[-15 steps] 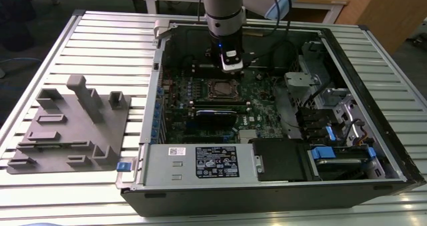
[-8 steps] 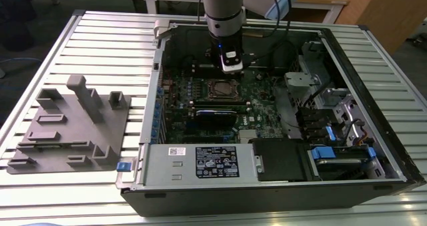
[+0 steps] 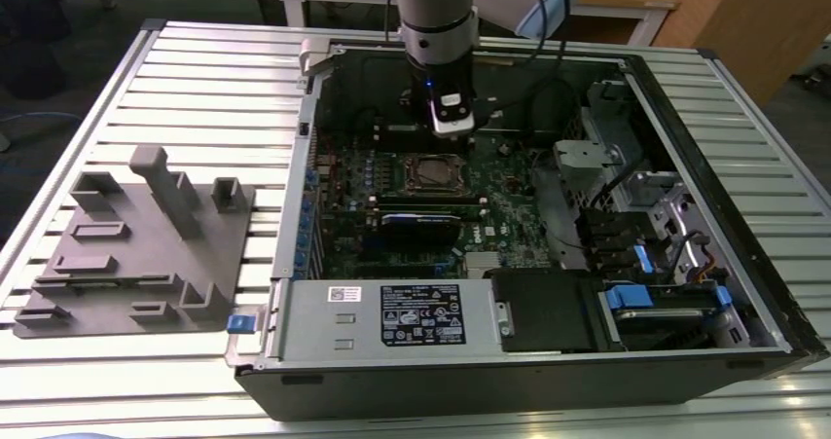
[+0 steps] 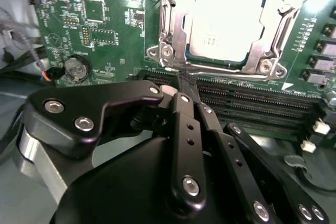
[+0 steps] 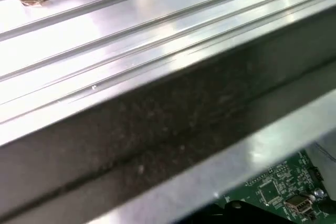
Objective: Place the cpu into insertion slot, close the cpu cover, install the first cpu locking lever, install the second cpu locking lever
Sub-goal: 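Install the first cpu locking lever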
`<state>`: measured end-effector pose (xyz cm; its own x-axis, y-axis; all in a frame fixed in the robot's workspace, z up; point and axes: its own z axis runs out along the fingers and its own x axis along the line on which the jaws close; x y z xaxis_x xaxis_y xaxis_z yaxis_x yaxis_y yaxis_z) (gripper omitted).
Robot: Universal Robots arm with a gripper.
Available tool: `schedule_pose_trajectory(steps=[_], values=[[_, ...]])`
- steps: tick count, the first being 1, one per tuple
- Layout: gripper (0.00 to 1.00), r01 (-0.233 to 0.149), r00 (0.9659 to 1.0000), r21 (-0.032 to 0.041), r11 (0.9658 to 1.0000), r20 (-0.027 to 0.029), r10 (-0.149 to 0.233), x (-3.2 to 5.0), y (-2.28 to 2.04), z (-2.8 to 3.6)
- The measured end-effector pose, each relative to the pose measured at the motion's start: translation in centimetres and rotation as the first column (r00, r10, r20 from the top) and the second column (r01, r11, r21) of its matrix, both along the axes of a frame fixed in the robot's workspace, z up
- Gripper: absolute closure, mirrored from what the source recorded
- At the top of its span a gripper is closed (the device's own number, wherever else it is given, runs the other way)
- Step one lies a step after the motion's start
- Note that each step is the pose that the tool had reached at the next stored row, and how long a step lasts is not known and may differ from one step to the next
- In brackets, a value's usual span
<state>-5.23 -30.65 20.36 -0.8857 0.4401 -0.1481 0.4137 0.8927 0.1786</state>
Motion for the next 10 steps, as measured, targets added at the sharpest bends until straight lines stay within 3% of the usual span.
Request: schedule_pose_trajectory(steps=[7, 10], values=[[0.89, 0.0, 1.0, -0.0013, 1.0, -0.0003, 0.0, 0.0, 0.0, 1.42], [0.89, 0.0, 1.0, -0.002, 1.0, -0.0001, 0.0, 0.0, 0.0, 1.44]])
